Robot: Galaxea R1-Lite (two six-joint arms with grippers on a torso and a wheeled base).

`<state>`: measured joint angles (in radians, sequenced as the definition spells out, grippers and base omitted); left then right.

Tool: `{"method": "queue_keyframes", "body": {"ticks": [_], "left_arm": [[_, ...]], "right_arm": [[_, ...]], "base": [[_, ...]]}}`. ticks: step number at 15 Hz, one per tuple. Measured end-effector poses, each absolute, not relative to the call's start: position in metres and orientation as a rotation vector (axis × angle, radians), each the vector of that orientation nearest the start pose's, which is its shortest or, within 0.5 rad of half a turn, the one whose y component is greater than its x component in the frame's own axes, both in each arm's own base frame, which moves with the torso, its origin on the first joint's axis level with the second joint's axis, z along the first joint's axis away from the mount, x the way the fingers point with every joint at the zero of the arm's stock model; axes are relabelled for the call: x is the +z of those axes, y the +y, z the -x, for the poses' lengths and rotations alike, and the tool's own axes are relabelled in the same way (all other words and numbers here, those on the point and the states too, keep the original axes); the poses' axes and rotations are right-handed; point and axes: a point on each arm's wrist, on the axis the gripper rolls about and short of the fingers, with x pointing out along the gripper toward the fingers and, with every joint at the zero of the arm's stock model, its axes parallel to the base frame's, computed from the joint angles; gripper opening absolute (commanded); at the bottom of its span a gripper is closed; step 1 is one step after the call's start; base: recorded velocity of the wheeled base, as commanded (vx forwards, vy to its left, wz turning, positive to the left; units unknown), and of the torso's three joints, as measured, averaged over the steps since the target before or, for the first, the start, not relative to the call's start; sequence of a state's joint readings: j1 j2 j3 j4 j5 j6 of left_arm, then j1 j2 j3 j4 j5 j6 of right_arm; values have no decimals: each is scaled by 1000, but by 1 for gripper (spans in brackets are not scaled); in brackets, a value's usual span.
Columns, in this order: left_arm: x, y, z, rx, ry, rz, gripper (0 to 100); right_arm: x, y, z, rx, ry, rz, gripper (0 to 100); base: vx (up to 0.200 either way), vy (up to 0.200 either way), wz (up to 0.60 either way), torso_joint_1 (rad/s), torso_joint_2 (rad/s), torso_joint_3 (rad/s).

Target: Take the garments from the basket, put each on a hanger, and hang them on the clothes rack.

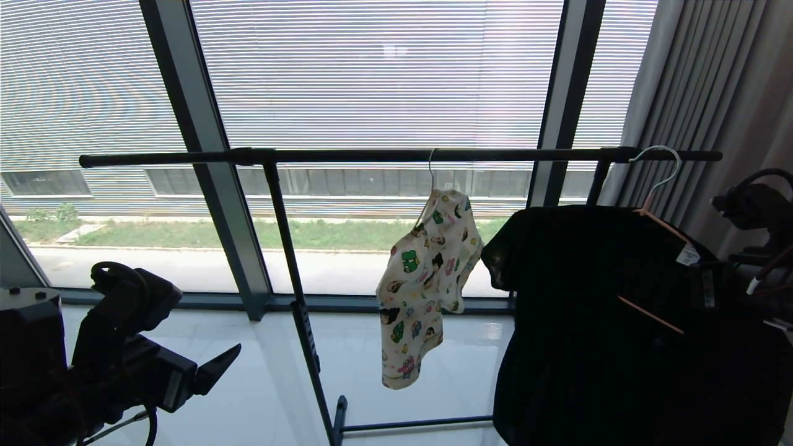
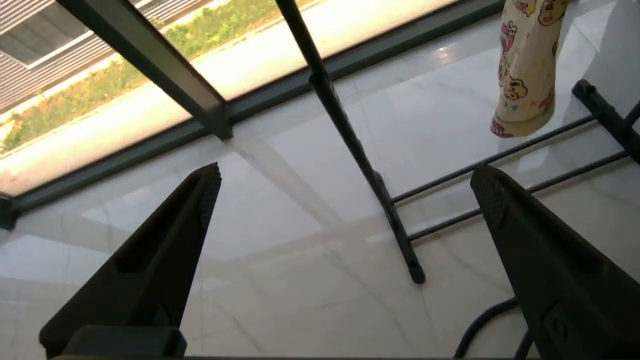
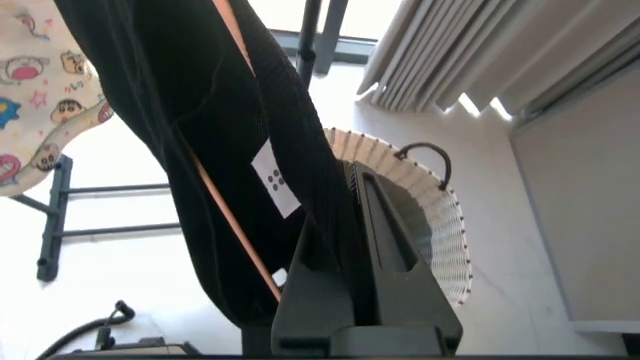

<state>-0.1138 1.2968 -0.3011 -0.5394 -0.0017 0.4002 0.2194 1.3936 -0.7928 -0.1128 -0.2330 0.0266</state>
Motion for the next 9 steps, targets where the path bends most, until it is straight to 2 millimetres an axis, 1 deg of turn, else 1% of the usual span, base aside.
{"method": "queue_keyframes", "body": {"ticks": [4, 9], "left_arm": [[138, -23, -168, -224, 424, -423, 100], [139, -23, -167, -226, 419, -424, 100]], "right_arm": [[214, 47, -236, -22, 472, 83, 0], [210, 49, -243, -22, 489, 89, 0]], "base": [[200, 0, 0, 5, 2, 2], [200, 0, 0, 4, 0, 1]]}}
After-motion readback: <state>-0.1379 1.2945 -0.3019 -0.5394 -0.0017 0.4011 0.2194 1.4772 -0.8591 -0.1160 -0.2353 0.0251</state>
